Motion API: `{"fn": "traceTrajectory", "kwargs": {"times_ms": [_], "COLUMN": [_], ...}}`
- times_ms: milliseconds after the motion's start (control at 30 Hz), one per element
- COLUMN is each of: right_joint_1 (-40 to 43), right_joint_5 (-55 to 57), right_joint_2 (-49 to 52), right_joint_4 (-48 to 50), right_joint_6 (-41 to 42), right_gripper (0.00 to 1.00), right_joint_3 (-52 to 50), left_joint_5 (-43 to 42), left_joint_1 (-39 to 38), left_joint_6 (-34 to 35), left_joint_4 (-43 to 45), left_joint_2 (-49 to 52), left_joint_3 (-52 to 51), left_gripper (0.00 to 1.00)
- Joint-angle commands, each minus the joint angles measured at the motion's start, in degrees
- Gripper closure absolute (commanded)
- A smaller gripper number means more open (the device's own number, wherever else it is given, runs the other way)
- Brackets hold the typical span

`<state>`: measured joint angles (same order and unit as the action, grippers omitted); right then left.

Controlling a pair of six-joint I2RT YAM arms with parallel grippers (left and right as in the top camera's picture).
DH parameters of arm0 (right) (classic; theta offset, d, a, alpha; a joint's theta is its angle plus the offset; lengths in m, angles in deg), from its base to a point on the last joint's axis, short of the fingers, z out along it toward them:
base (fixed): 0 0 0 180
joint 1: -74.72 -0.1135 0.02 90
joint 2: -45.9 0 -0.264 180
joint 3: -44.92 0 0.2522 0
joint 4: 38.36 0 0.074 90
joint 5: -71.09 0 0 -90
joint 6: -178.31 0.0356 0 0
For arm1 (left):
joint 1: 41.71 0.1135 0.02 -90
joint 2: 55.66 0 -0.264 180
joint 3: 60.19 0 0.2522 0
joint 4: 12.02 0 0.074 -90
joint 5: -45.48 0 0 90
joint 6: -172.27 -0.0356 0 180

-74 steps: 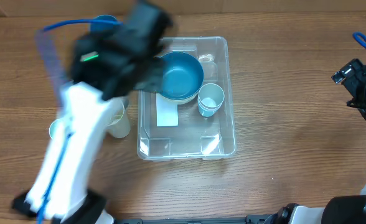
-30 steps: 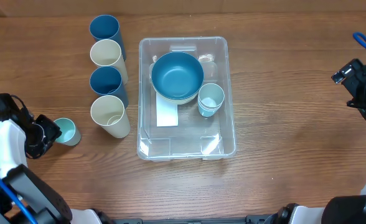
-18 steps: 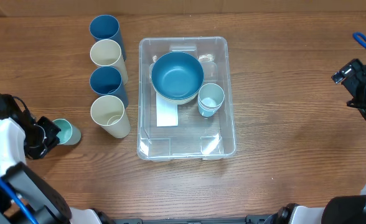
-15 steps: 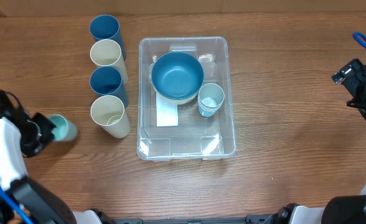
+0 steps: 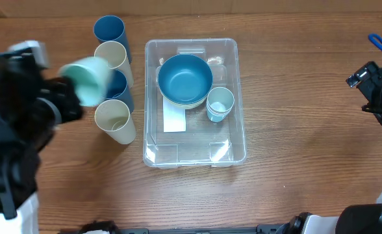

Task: Pack container
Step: 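Carry the mint cup into the bin and drop it onto the nested cups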

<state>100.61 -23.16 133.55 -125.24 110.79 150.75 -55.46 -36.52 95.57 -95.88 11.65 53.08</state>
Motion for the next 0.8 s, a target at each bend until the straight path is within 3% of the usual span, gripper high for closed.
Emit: {"fn": "traceTrajectory", "kwargs": {"times_ms": [0, 200, 433, 767], "right_joint_1": [0.17, 0.17, 0.17, 0.17], "right_joint_5": [0.07, 0.07, 0.07, 0.07], "right_joint_2": [-0.31, -0.31, -0.31, -0.31], "right_joint_4": [0.17, 0.17, 0.17, 0.17], "right_joint_6": [0.26, 0.26, 0.26, 0.26], "right_gripper": [0.0, 0.0, 0.0, 0.0], "right_joint_3": [0.57, 0.57, 0.57, 0.57], "left_joint_5": [-0.48, 0.63, 0.59, 4.9], "left_joint_1": [-15.85, -26.97, -34.86, -39.08], "left_joint_6": [-7.41, -13.2, -13.09, -12.72], "left_joint_4": [2.32, 8.04, 13.77, 14.84], "left_joint_2": [7.13, 20.94, 35.1, 40.33], "left_joint_3": [-0.39, -0.37, 1.16, 1.6], "left_gripper": [0.96, 0.96, 0.96, 0.96]}}
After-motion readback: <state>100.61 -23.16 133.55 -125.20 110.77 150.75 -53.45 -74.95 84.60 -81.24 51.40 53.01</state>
